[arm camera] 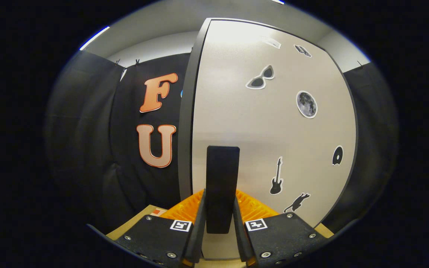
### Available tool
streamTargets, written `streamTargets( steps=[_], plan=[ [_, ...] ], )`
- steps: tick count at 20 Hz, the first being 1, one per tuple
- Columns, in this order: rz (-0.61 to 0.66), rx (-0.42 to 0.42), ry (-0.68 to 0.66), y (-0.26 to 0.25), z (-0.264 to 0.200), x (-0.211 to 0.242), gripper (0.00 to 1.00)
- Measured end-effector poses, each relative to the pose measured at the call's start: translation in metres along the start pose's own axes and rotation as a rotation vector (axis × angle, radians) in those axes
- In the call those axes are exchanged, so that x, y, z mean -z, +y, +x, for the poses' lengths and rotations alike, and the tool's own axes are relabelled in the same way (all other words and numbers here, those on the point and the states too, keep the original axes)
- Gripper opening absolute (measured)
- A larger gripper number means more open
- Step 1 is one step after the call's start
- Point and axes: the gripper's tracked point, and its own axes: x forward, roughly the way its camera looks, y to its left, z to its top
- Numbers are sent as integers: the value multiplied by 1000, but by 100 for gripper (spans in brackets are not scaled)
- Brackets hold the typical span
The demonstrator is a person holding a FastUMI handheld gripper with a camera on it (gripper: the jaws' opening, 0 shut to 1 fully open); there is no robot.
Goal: Open the shoe cabinet door, grab the shoes and put them into the shoe cabinet, then close the shoe cabinet door.
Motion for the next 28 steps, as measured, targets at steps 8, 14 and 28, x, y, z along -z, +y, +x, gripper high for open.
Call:
streamTargets(
  steps=[8,14,28],
  plan=[
    [34,-18,47,-1,-1,3,19],
    [27,-16,32,-1,-8,1,19],
    [-14,-42,30,-28,-79,2,19]
  ],
)
